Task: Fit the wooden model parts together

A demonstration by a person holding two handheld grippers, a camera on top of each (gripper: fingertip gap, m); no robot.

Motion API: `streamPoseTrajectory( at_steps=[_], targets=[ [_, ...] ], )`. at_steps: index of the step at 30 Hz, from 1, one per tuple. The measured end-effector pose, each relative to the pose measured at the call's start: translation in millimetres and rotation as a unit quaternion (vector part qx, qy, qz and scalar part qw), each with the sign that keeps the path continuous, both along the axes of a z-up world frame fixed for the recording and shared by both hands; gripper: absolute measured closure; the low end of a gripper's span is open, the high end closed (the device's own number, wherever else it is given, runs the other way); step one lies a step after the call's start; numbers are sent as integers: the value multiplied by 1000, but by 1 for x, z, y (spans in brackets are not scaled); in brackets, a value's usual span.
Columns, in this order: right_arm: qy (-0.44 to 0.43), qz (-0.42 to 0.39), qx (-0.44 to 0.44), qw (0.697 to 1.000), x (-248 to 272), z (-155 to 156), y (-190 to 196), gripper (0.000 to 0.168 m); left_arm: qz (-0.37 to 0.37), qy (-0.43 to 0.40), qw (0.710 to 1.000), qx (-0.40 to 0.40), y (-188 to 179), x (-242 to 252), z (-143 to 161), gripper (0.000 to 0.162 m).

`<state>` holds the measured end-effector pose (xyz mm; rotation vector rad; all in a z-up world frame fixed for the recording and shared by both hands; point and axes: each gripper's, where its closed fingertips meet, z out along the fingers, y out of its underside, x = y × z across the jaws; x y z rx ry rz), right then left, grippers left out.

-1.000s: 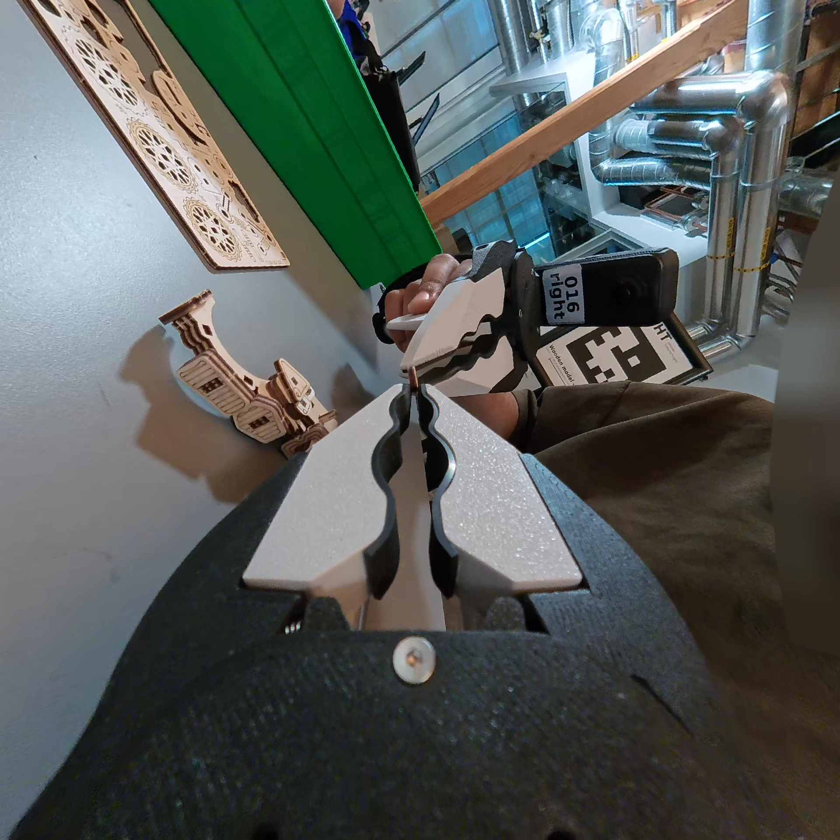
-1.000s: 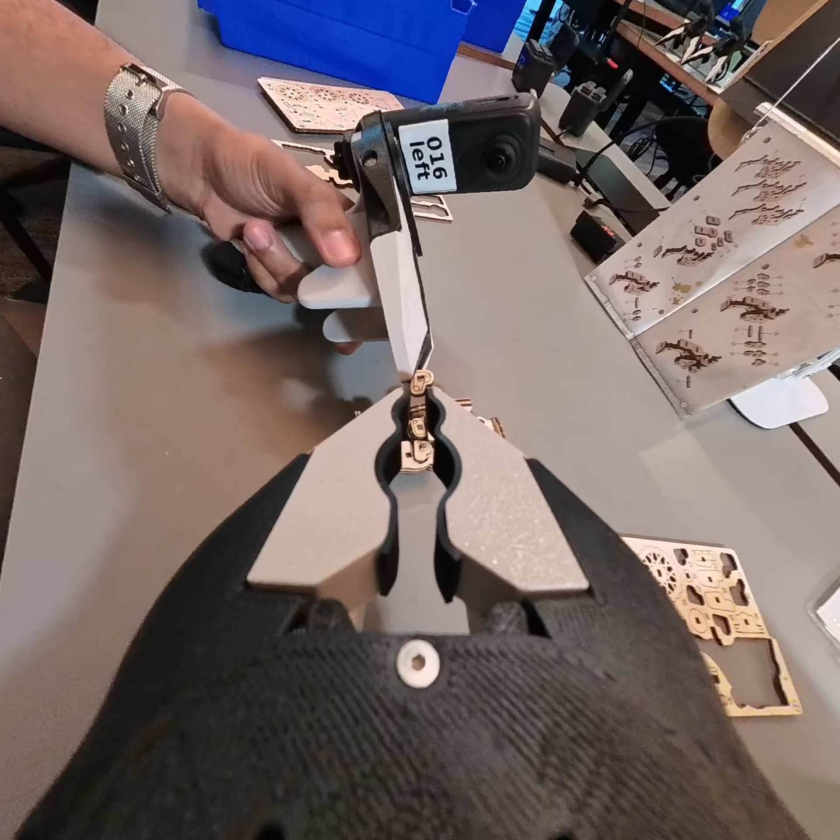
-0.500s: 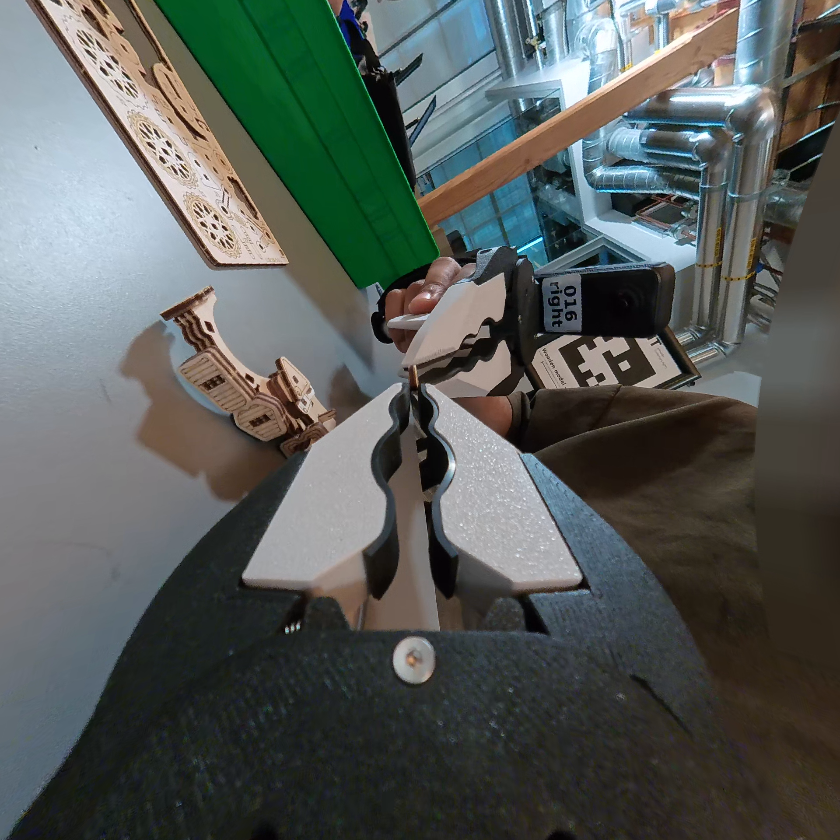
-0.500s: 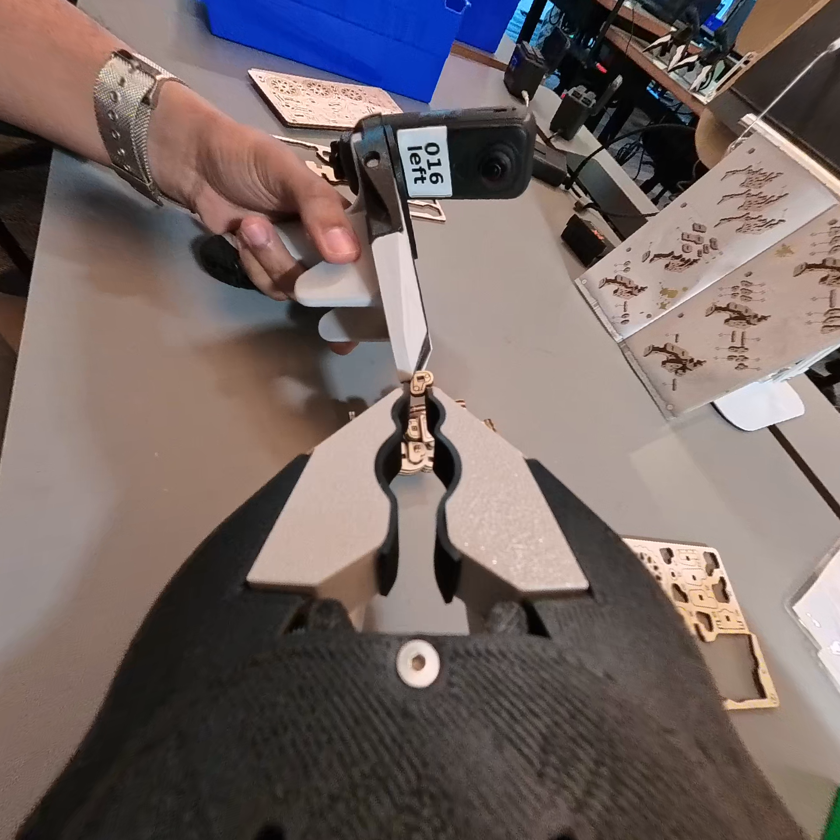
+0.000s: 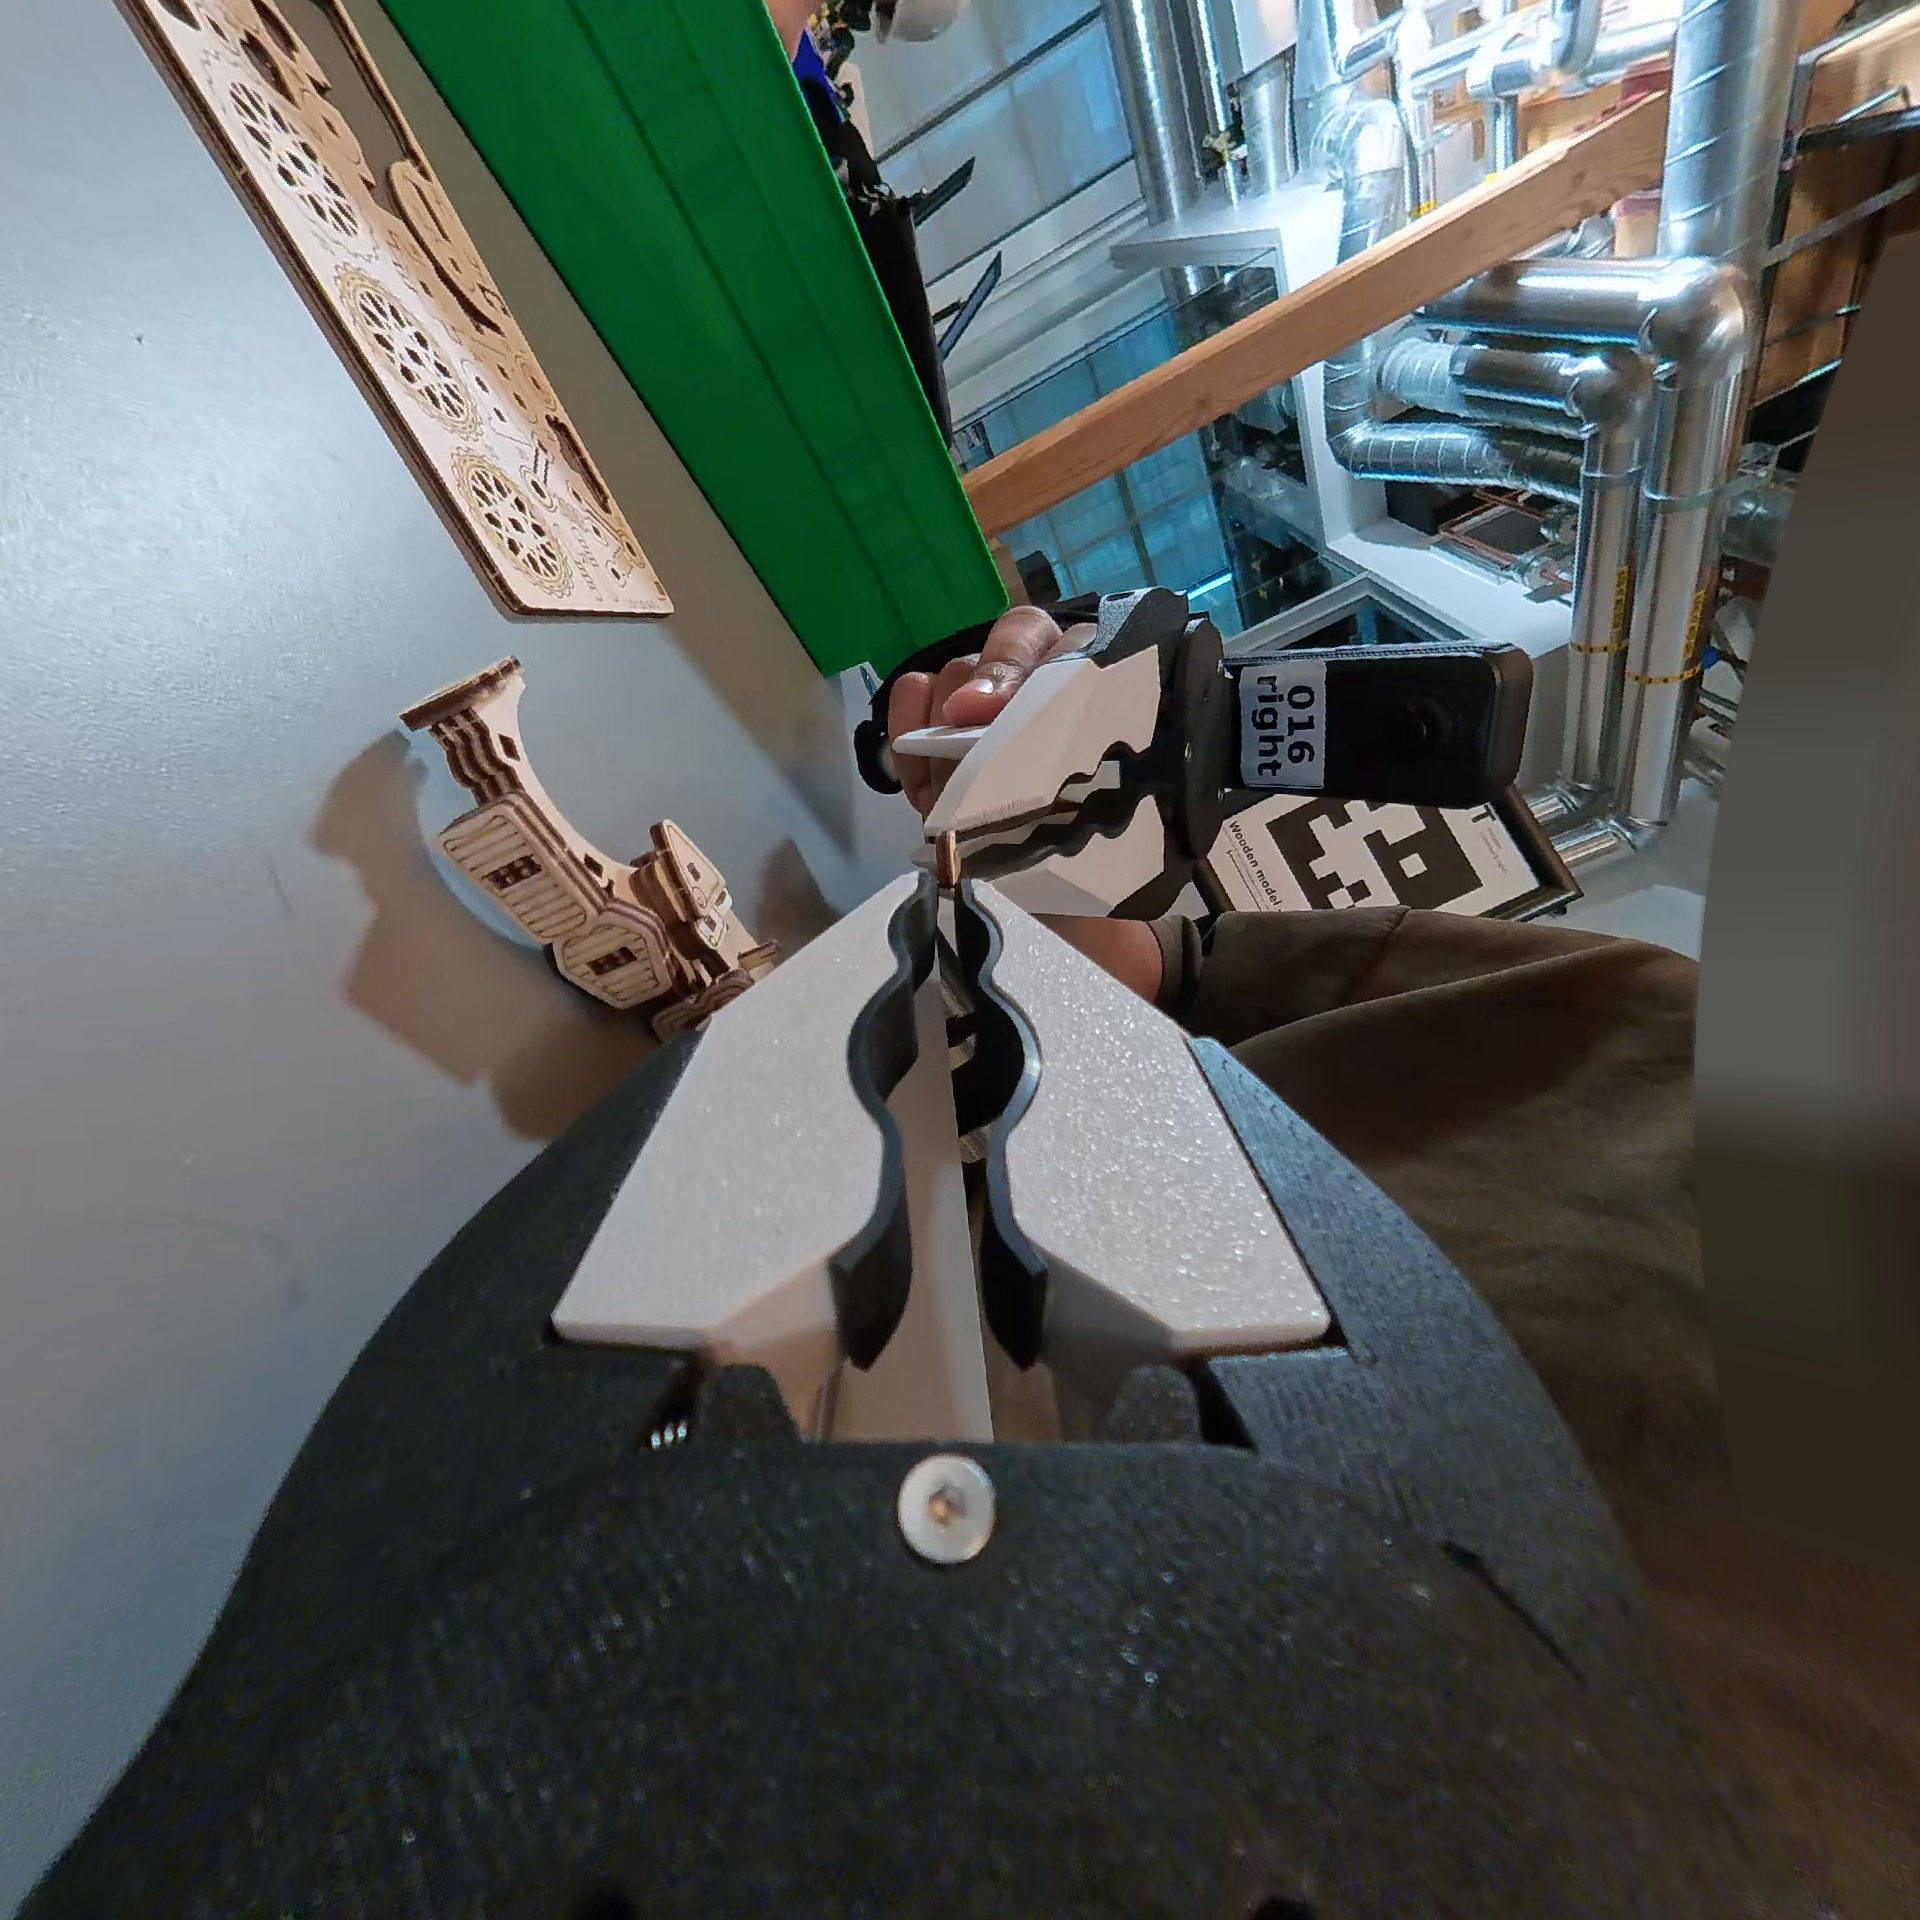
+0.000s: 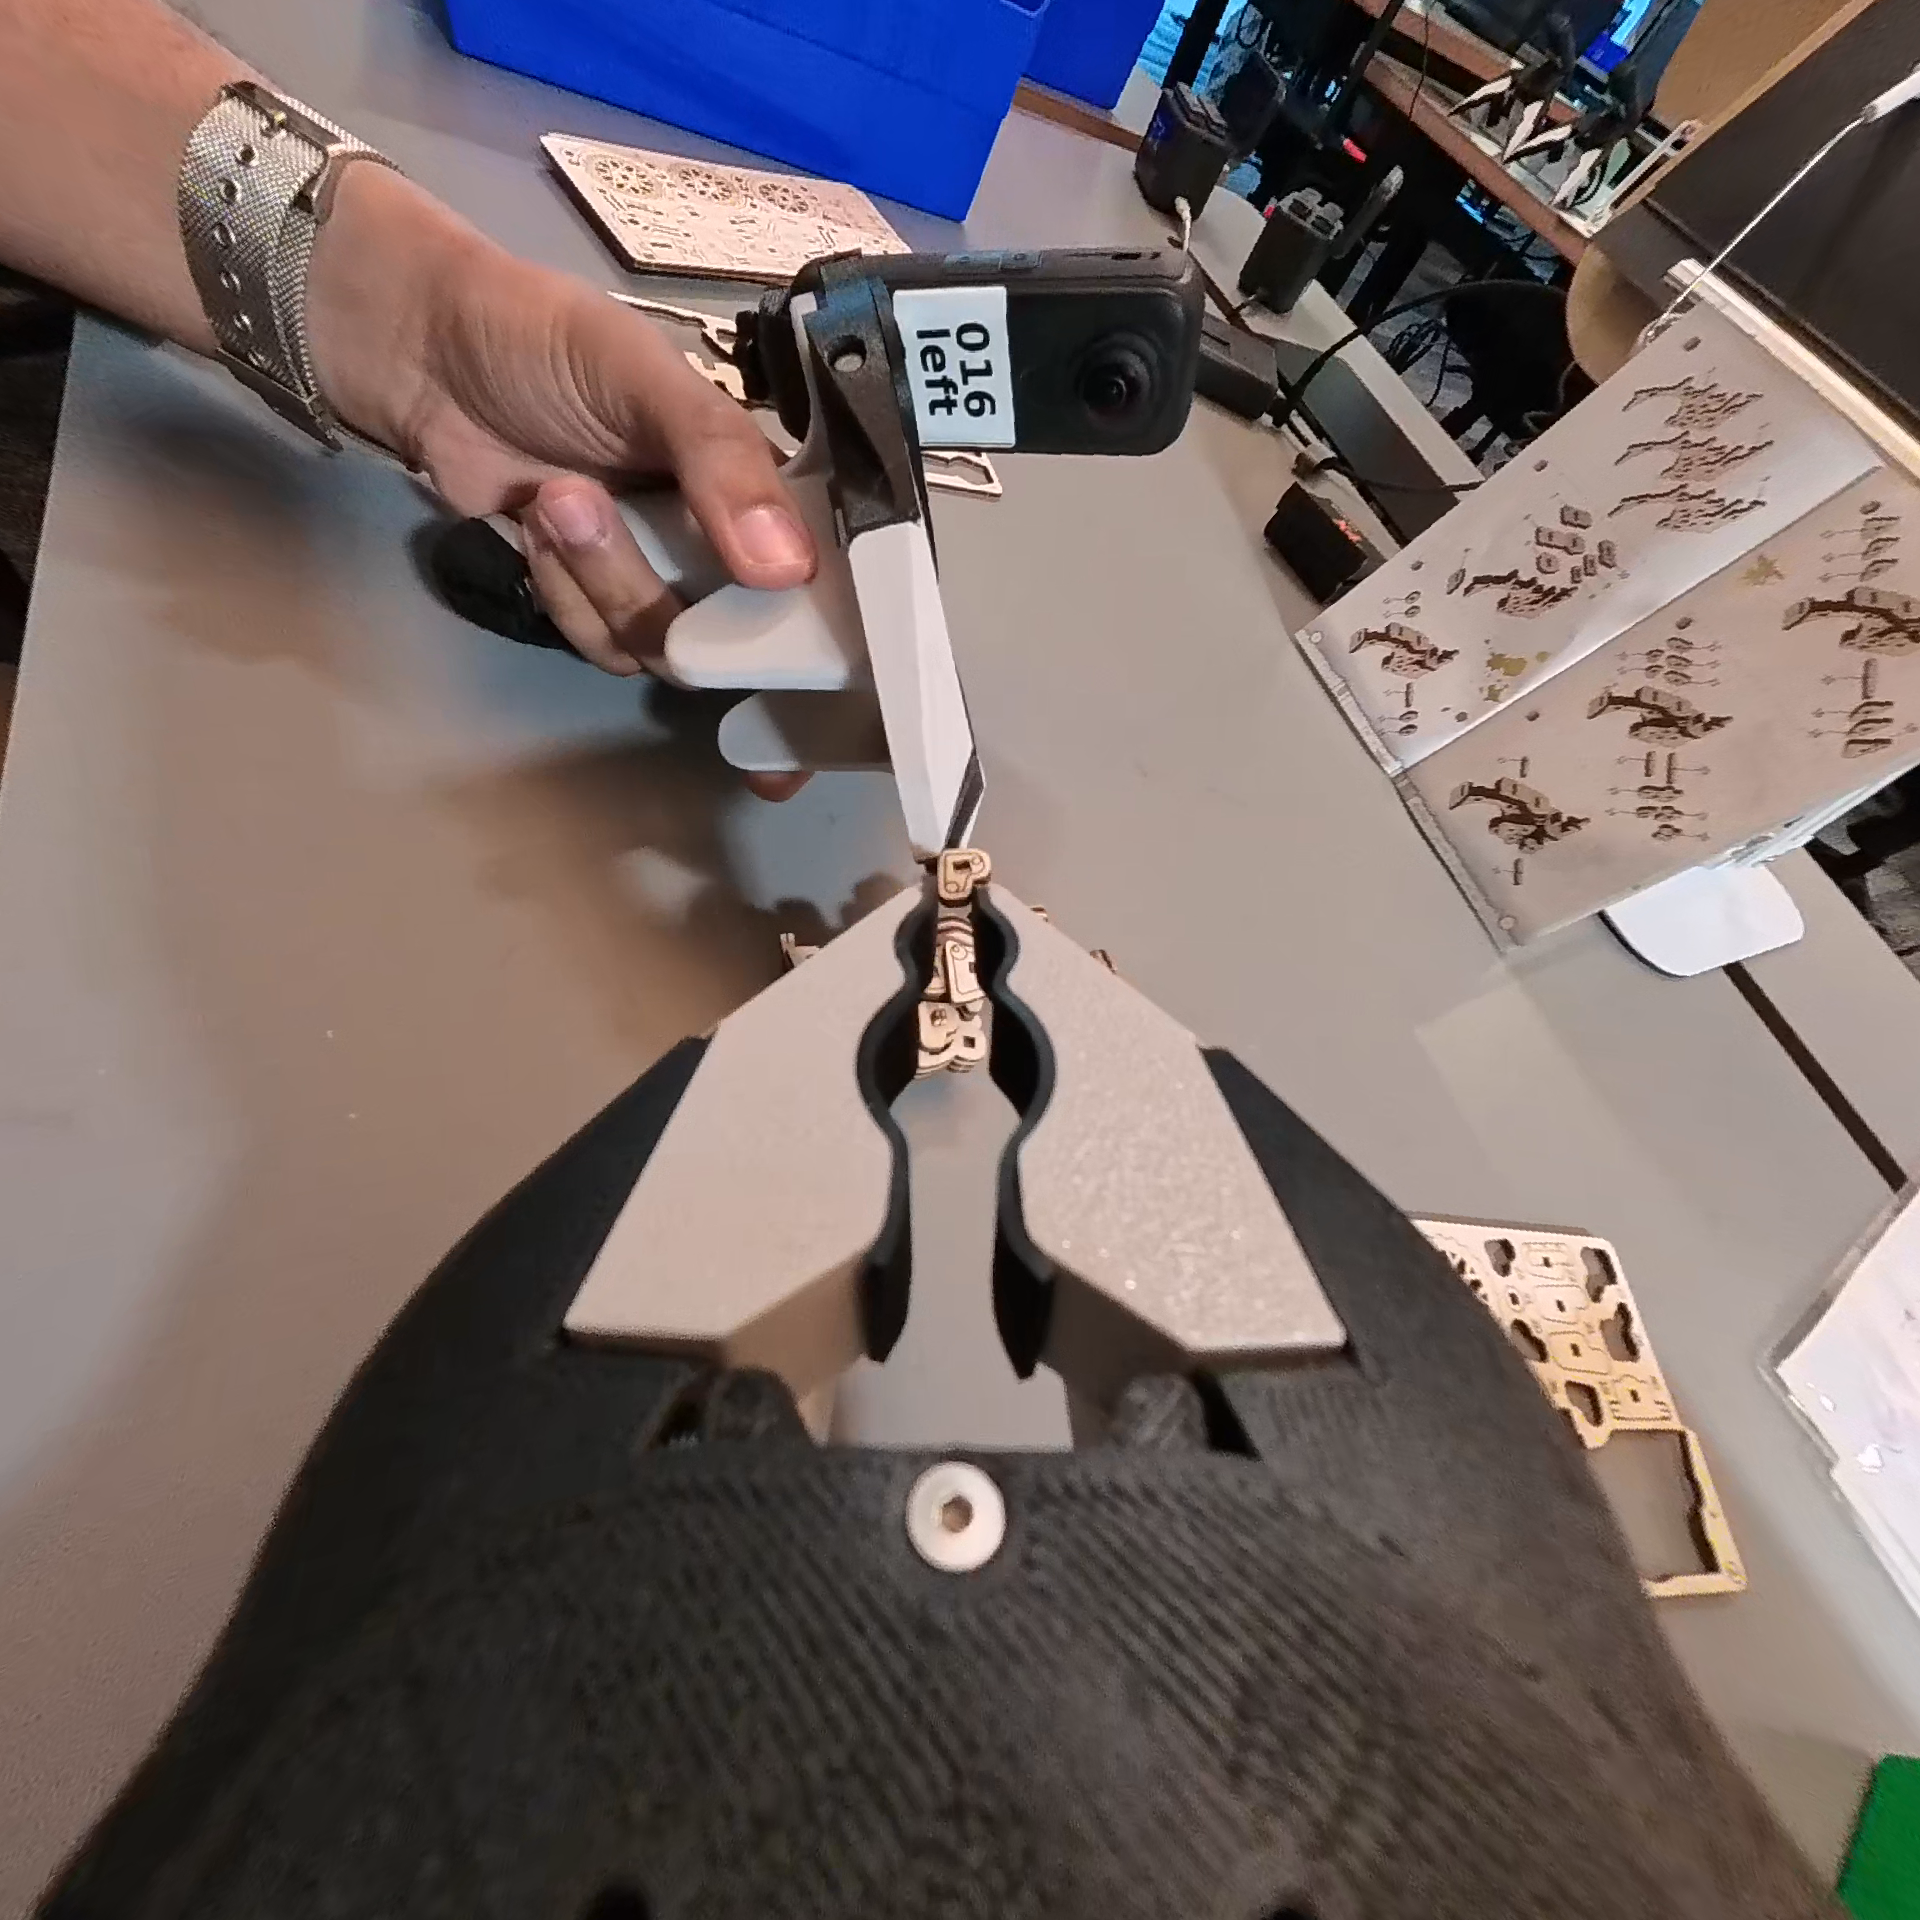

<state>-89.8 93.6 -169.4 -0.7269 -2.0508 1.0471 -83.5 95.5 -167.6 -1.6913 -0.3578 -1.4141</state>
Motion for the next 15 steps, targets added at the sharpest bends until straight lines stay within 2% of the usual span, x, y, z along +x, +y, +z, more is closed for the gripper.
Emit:
streamPoseTrajectory(
  at_steps=[15],
  targets=[
    [3, 2, 9, 1000, 0, -1, -1, 164, 4, -12, 1000, -3, 1, -3, 0, 160]
  ],
)
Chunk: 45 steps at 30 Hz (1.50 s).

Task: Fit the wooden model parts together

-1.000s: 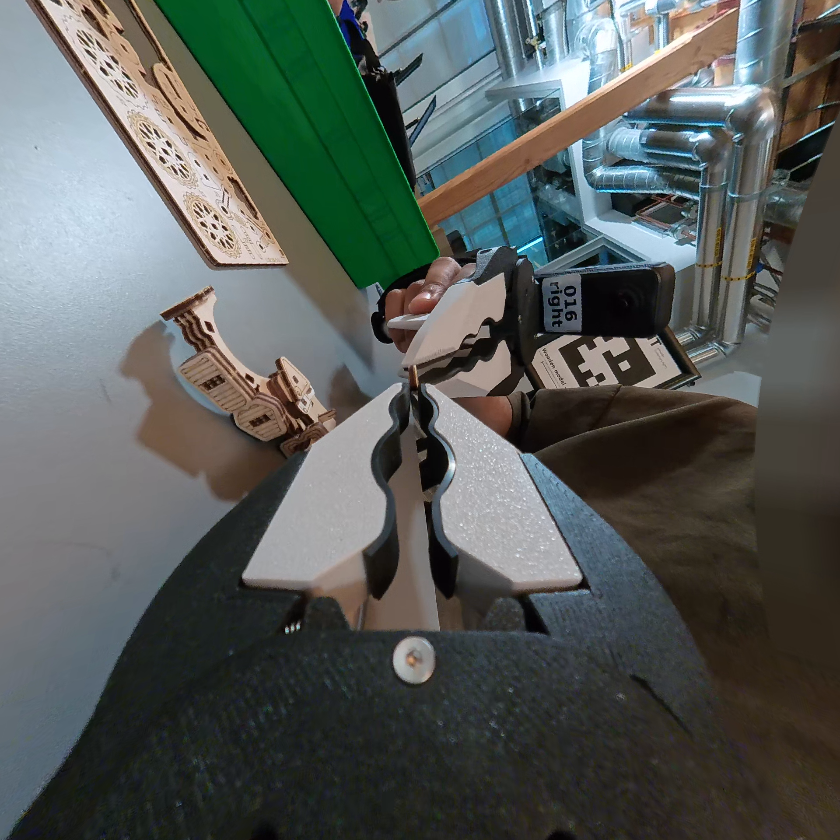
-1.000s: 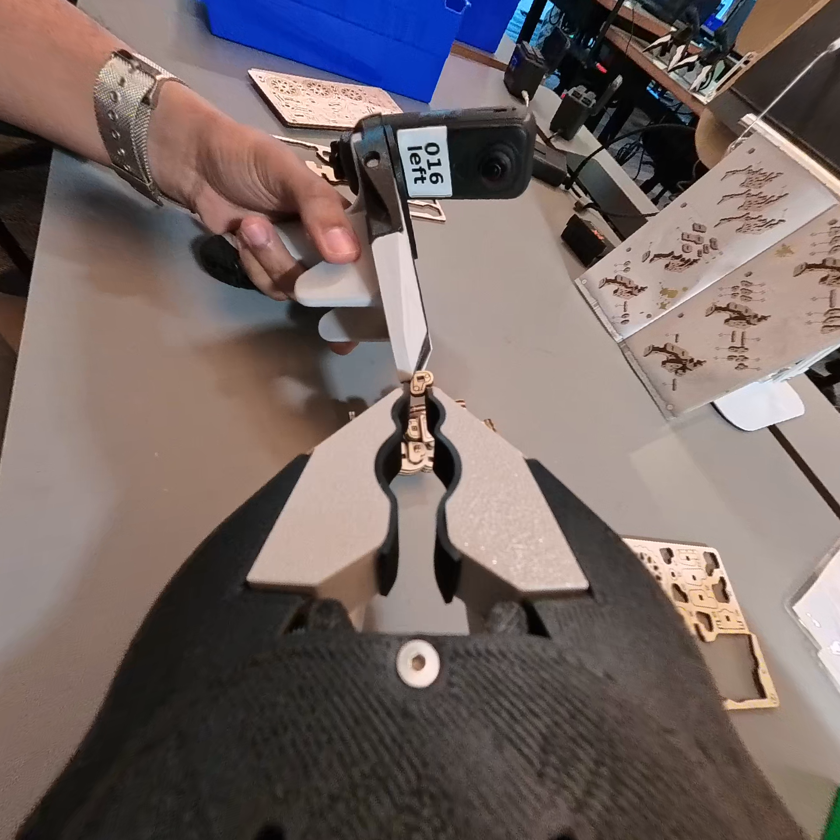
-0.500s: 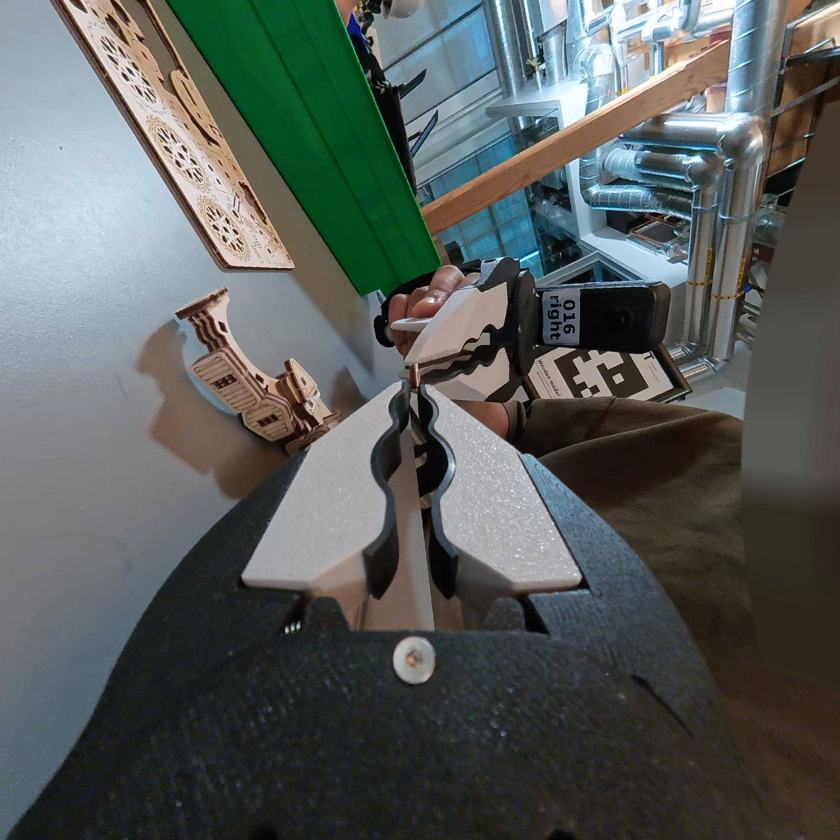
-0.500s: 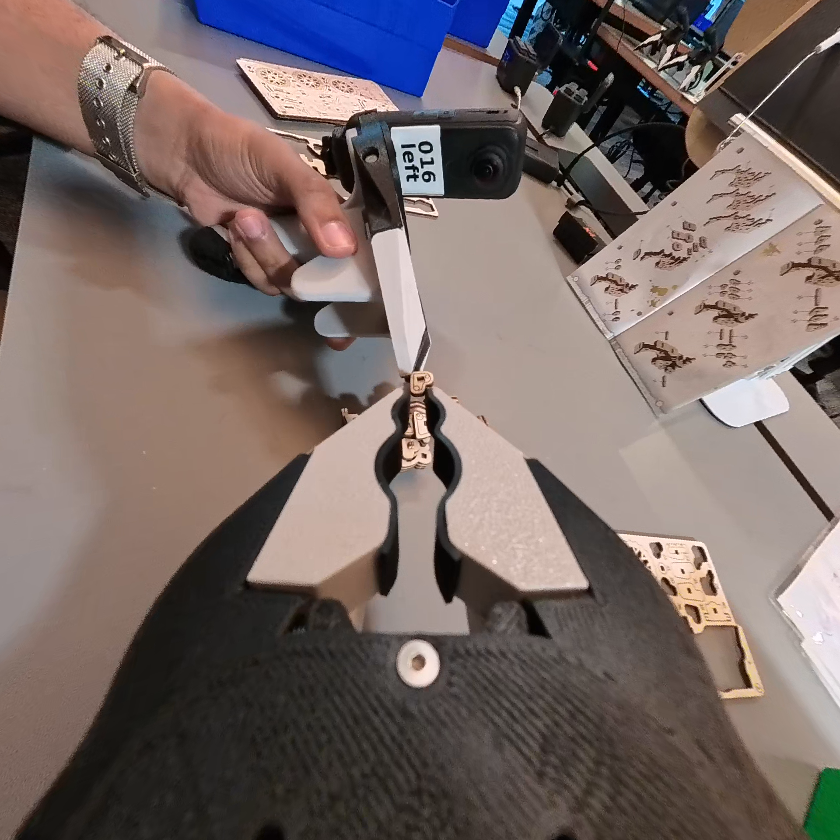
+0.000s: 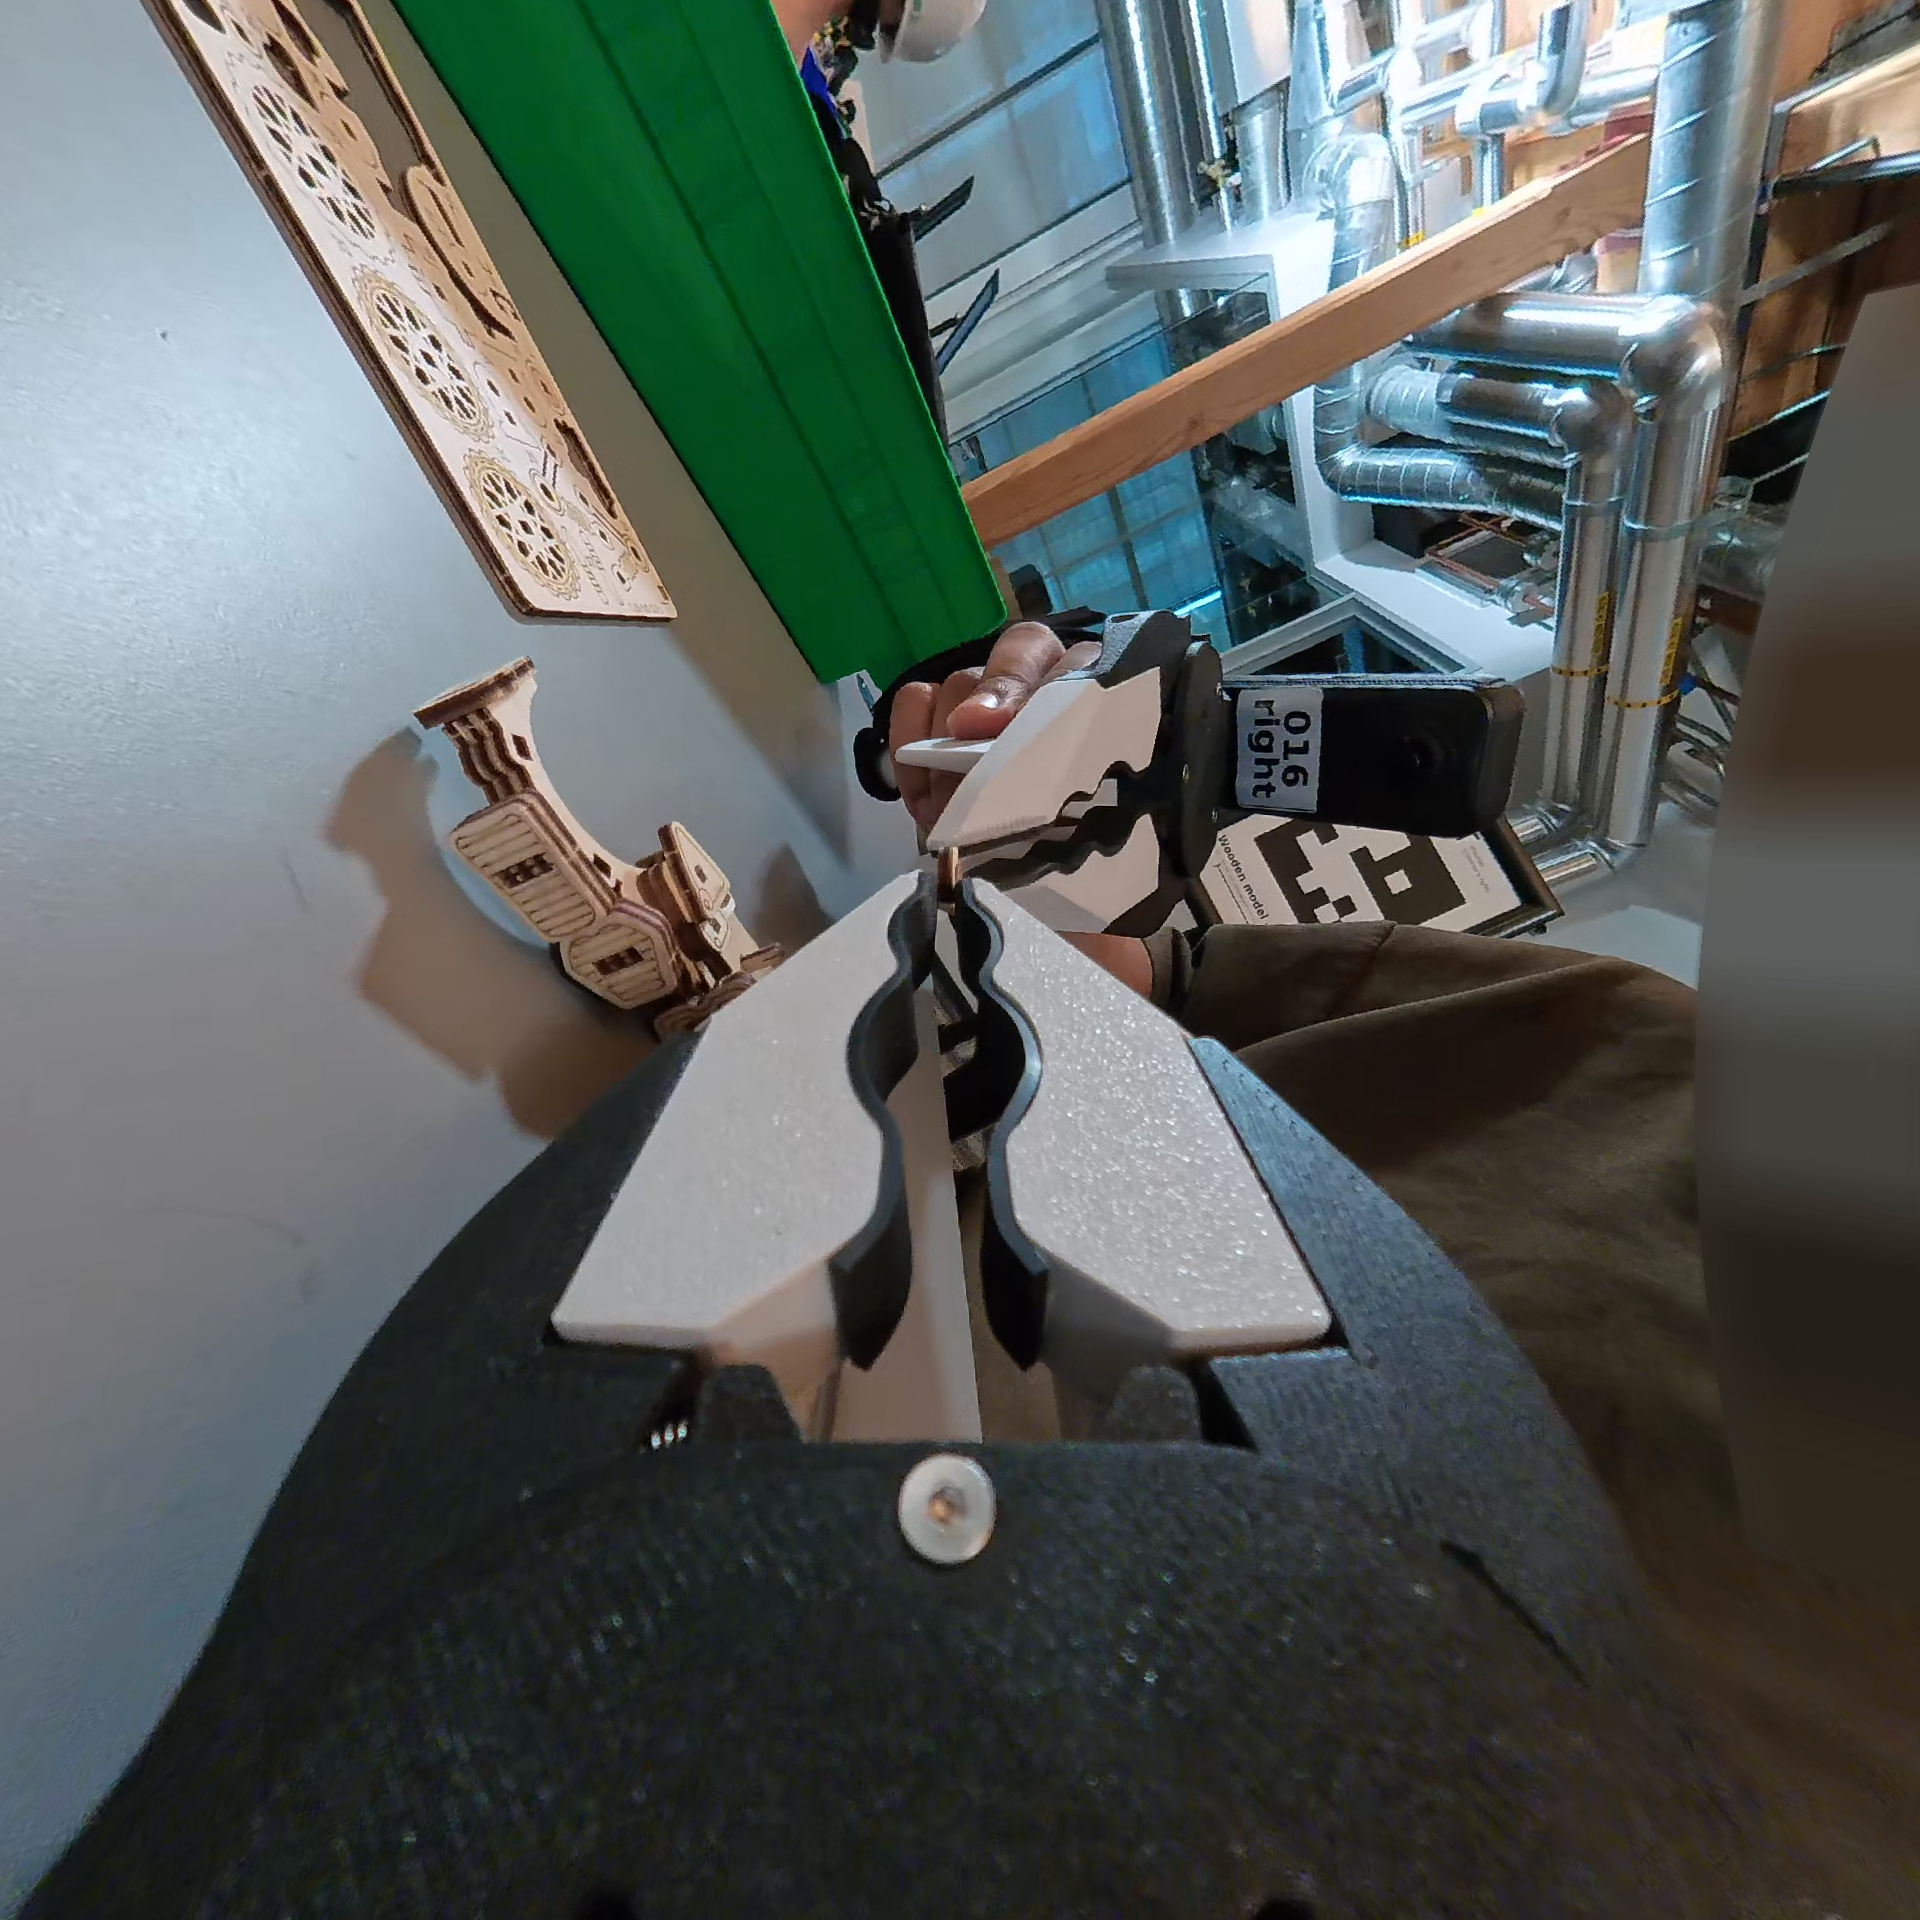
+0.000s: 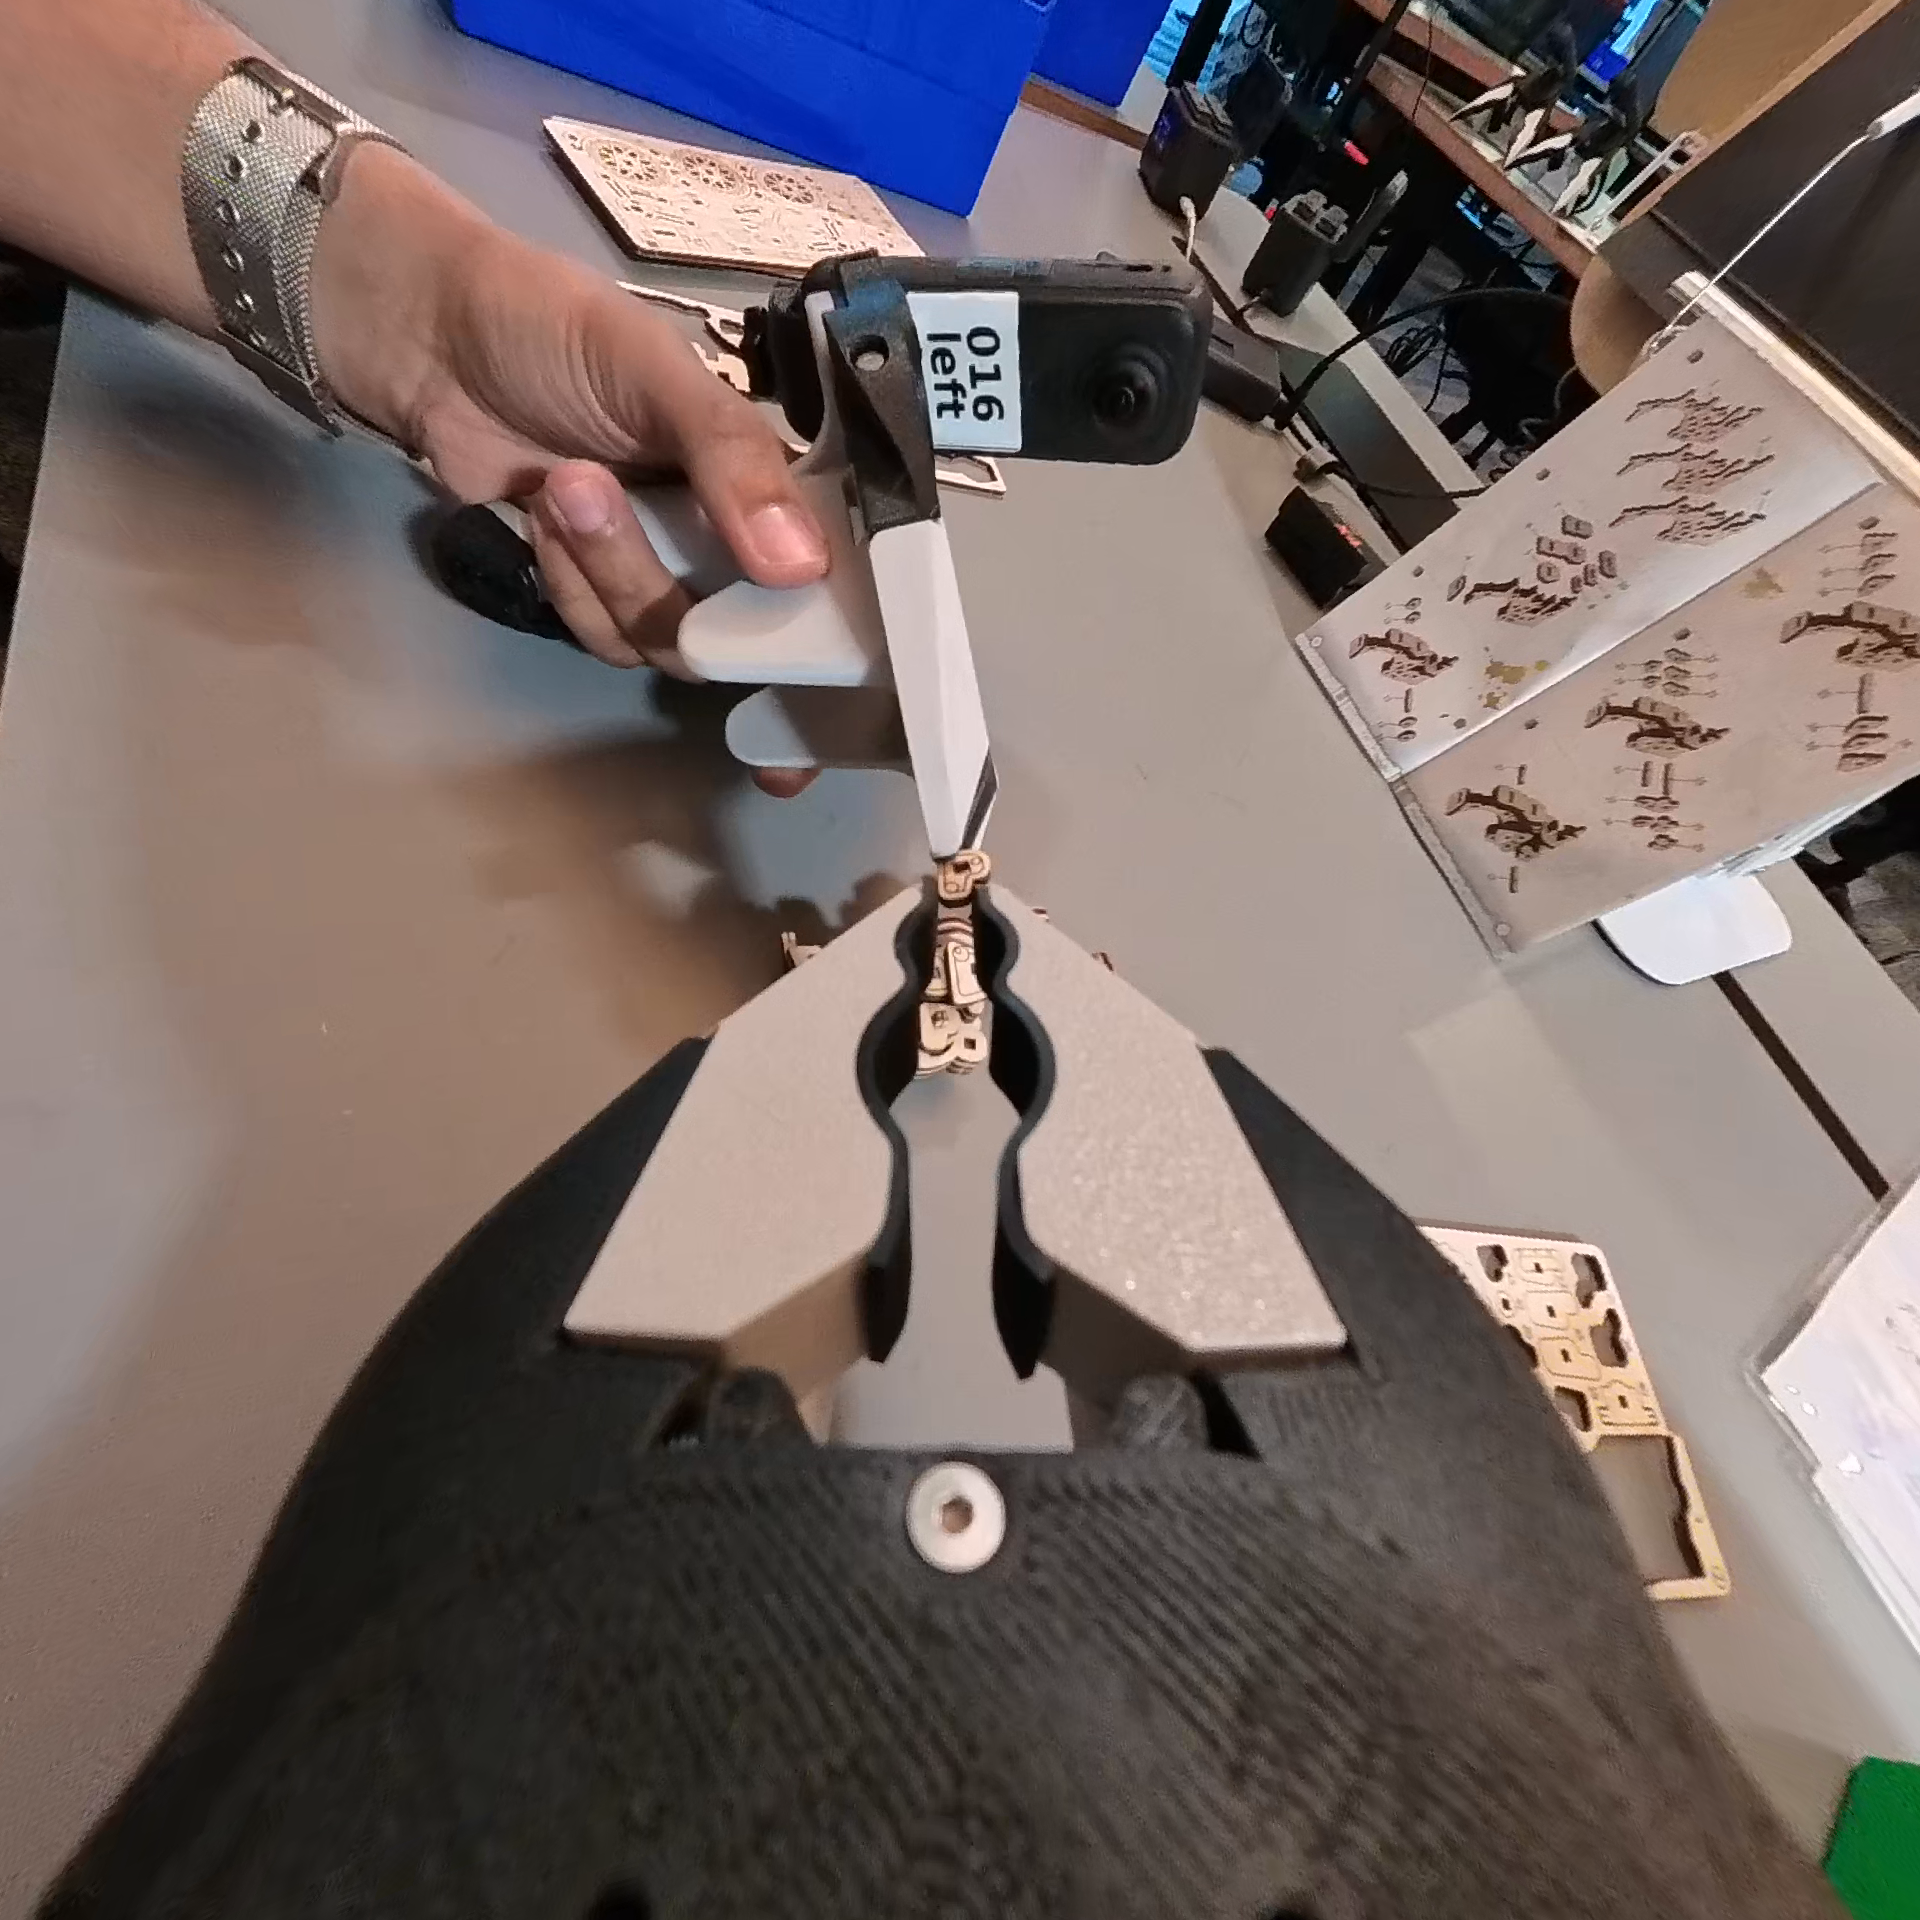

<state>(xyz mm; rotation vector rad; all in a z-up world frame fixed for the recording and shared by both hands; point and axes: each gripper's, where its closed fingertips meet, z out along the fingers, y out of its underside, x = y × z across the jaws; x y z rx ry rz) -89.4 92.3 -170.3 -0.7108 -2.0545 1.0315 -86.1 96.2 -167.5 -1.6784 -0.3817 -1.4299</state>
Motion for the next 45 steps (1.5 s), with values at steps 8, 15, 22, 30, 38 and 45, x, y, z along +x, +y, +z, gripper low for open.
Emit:
streamPoseTrajectory(
  at_steps=[8, 15, 22, 30, 38, 45],
  targets=[
    [19, -8, -9, 1000, -2, 7, 2, 154, 6, -6, 1000, 3, 0, -3, 1, 161],
    [11, 3, -14, 1000, 0, 4, 1, 154, -9, 6, 1000, 2, -1, 4, 0, 161],
    [3, 4, -10, 1000, 1, 1, 1, 159, -6, 1, 1000, 3, -1, 2, 1, 161],
    [1, 4, -8, 1000, 1, 1, -1, 164, -5, 0, 1000, 4, -1, 2, 1, 161],
    [-13, -49, -28, 998, -6, 3, 22, 164, 54, 28, 998, 16, 2, -15, 2, 162],
    [-123, -65, -104, 985, -5, -25, 31, 164, 105, 223, 969, -29, 7, -27, -23, 138]
  ],
)
